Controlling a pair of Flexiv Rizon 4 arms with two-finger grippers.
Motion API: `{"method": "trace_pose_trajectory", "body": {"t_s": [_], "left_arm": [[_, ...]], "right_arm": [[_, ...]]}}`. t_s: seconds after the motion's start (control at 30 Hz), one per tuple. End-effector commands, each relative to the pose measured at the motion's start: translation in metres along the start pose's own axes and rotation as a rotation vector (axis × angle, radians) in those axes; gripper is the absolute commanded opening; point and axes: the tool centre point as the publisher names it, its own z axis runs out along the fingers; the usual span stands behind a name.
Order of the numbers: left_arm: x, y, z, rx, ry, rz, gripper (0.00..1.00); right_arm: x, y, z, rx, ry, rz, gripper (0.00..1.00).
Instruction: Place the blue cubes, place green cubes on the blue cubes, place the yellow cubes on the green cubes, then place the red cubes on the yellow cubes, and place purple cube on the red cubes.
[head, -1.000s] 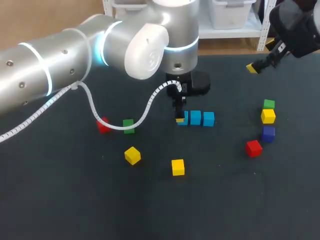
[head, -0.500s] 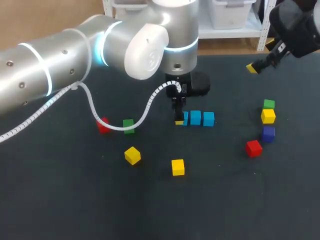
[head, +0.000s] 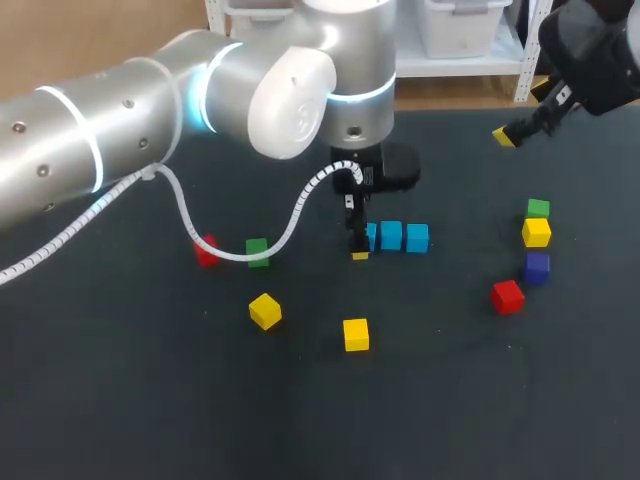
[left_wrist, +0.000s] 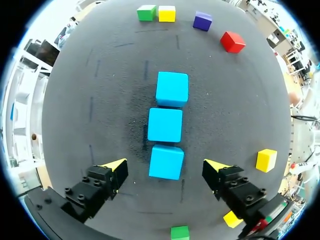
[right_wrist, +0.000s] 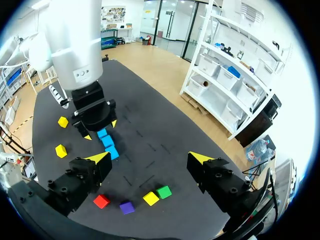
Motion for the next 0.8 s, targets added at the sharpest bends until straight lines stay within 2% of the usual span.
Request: {"method": "trace_pose_trajectory", "body": {"t_s": [0.03,0.1,0.17,0.2,0.33,0.37,0.43,0.8], "left_arm": [[0.0013,-0.0005,0.0000,-0.003,-0.006,0.000,1.00],[0.0008,-0.0002,-0.0002,-0.004,-0.009,-0.002,0.97],[0.0005,-0.0003,-0.0007,-0.004,-0.012,-0.002,0.89],[0.0004,-0.0003,-0.0007,-0.003,-0.013,-0.003,0.81],[0.0004,-0.0003,-0.0004,-0.001,-0.015,-0.005,0.69],[0.0004,-0.0004,-0.0002,0.004,-0.019,-0.007,0.60],[0.0003,-0.0005,0.0010,0.005,-0.019,-0.009,0.49],[0.0007,0.0001,0.0006,0.003,-0.018,-0.013,0.43]], "right_arm": [[0.0010,0.0022,-0.0006,0.010,-0.001,0.002,1.00],[0.0010,0.0022,-0.0006,0.010,-0.001,0.002,1.00],[0.0010,0.0022,-0.0006,0.010,-0.001,0.002,1.00],[0.0010,0.0022,-0.0006,0.010,-0.001,0.002,1.00],[0.0010,0.0022,-0.0006,0.010,-0.001,0.002,1.00],[0.0010,0.0022,-0.0006,0.010,-0.001,0.002,1.00],[0.0010,0.0022,-0.0006,0.010,-0.001,0.002,1.00],[0.0010,0.0022,-0.0006,0.010,-0.001,0.002,1.00]]}}
